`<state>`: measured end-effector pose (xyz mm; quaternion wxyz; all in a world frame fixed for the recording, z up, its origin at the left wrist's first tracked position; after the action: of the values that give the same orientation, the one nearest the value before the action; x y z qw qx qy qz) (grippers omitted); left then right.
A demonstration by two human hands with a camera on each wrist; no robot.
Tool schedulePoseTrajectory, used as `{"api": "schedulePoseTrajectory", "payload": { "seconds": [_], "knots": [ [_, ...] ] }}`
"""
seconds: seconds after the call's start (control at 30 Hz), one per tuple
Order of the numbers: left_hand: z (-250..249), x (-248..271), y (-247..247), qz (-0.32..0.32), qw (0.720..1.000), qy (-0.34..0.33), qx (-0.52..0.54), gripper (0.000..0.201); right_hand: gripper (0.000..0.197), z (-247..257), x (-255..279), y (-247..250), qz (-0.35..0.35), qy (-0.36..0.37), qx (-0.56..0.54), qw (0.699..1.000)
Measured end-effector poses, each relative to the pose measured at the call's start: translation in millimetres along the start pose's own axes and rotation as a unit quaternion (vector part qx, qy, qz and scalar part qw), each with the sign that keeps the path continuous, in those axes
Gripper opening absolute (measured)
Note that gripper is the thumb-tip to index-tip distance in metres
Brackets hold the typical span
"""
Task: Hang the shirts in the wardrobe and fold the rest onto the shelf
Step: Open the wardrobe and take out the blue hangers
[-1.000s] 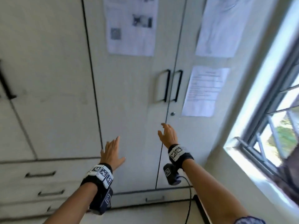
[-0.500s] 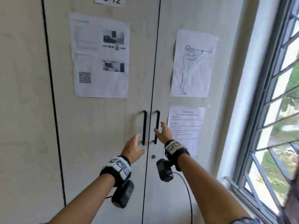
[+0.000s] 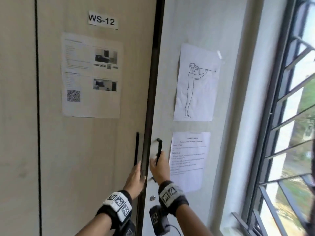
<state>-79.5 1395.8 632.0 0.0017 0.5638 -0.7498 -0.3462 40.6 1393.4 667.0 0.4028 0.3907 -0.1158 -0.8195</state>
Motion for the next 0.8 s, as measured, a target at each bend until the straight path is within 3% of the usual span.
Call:
{"api": "schedulePoseTrajectory", "payload": {
  "seconds": [0.07, 0.17, 0.27, 0.4, 0.53, 0.7, 0.8],
  "knots": [
    [-8, -1, -17, -0.009, 0.999, 0.024, 0.032, 0.062, 0.015, -3, 26, 20, -0.01, 0.006, -0.001, 1.0],
    [-30, 10, -42, 0.0, 0.992, -0.03, 0.12, 0.043, 0.026, -13, 58, 61, -0.011, 0.026, -0.015, 1.0],
    [-55, 35, -61, 0.079, 0.971, -0.077, 0.212, 0.028, 0.027, -24, 82, 108, -0.028, 0.031, -0.028, 0.999],
    [-72, 66, -88, 0.178, 0.942, -0.084, 0.273, 0.047, 0.028, -42, 113, 162, -0.08, 0.012, -0.037, 0.996],
    [-97, 85, -136, 0.266, 0.922, -0.073, 0.272, 0.028, 0.034, -65, 133, 215, -0.084, -0.028, 0.019, 0.996],
    [-136, 101, -187, 0.346, 0.908, -0.139, 0.193, 0.058, 0.036, -93, 151, 275, -0.145, -0.055, 0.152, 0.976],
    [-153, 108, -214, 0.379, 0.897, -0.156, 0.163, 0.063, 0.039, -113, 157, 301, -0.131, -0.103, 0.175, 0.97]
  ]
}}
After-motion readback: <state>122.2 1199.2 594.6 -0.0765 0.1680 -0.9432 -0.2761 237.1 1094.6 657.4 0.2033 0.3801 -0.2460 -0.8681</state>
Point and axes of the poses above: each hand's wrist, its own x-axis away from the middle knuckle, its own y-axis out of the back of the hand, z = x × y, the point moved 1 cm from there along -x, towards the middle knuckle, and after that the axes turned 7 degrees about x, right-handed, at the moved point
